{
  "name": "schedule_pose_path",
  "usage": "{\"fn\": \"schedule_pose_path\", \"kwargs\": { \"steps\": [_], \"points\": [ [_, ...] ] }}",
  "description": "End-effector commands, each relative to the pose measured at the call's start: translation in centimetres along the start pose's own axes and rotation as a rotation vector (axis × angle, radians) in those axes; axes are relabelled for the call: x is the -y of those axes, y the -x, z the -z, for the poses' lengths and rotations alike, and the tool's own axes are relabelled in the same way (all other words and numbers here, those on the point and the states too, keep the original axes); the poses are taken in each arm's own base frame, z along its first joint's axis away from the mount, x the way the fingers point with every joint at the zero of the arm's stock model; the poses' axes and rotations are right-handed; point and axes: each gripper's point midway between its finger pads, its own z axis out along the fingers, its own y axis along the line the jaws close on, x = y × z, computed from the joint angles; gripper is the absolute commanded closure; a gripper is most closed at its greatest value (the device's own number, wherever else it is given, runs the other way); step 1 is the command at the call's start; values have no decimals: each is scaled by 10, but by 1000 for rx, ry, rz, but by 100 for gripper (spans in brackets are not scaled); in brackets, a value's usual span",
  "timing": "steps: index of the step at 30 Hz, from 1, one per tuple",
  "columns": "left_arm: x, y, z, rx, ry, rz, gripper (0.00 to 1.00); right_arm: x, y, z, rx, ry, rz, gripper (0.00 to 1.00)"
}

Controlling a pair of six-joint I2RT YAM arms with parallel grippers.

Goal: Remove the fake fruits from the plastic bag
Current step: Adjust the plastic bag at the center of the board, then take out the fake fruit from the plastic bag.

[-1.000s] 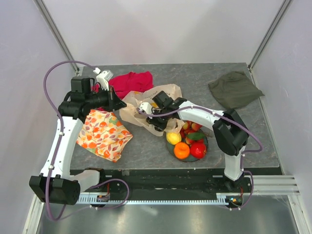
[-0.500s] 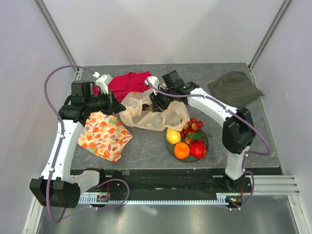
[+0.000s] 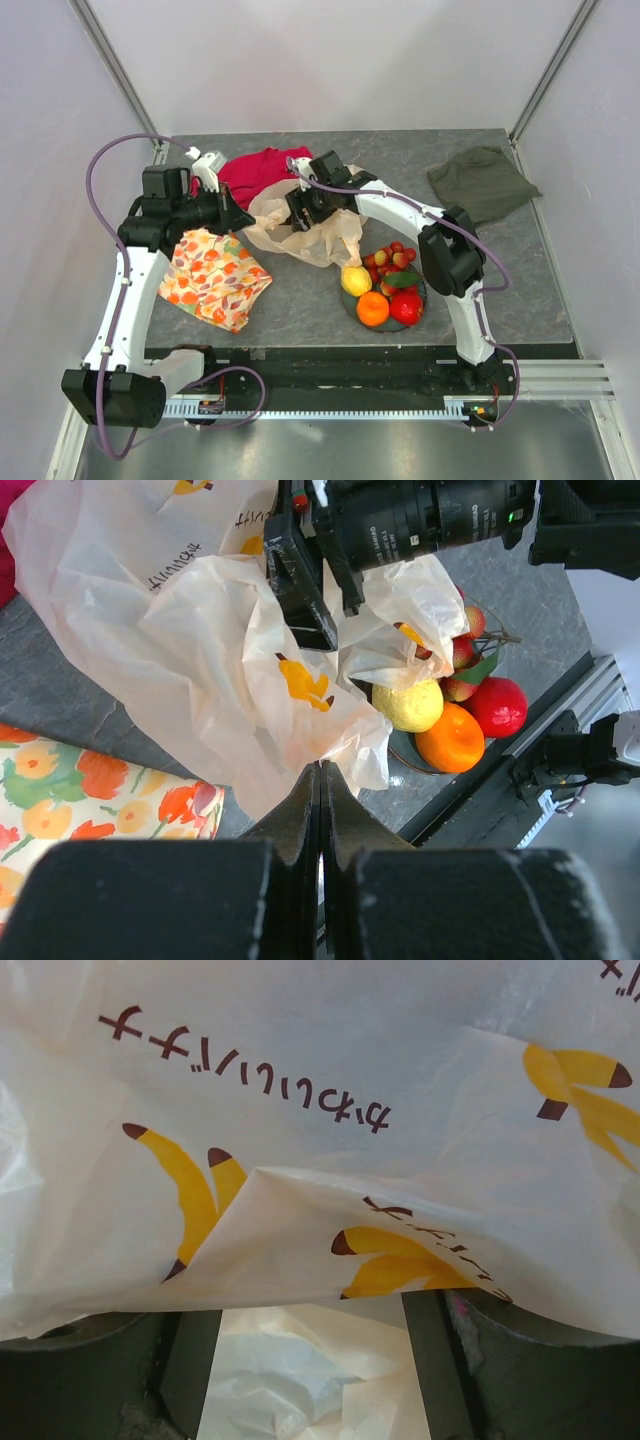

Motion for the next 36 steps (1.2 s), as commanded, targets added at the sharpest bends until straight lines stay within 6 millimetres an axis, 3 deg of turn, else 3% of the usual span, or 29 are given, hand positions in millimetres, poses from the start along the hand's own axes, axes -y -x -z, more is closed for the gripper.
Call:
{"fn": "schedule_pose_path", "kwargs": {
  "steps": [1, 7, 12, 17, 18, 23, 29, 32, 36],
  "points": [
    [4, 15, 4, 53, -8, -19, 98, -7, 38, 0, 107, -50, -82, 23],
    [4, 2, 1, 35, -26, 35, 98, -4, 48, -18, 131, -51, -172, 20],
    [3, -4, 1, 28, -27, 55, 98, 10, 31, -51, 94, -115, -299, 21],
    [4, -10, 1, 18, -39, 73, 98, 7, 26, -70, 100, -143, -315, 26],
    [3, -10, 0, 18, -37, 75, 98, 14, 24, -74, 105, -180, -326, 28],
    [3, -12, 0, 13, -42, 84, 98, 25, 31, -76, 144, -250, -340, 42],
    [5, -16, 0, 9, -58, 103, 98, 34, 45, -75, 206, -298, -403, 36],
    [11, -17, 2, 3, -87, 112, 99, 42, 45, -88, 215, -299, -439, 36],
    [11, -16, 6, 7, -80, 100, 98, 46, 45, -94, 215, -302, -428, 49]
  ]
}}
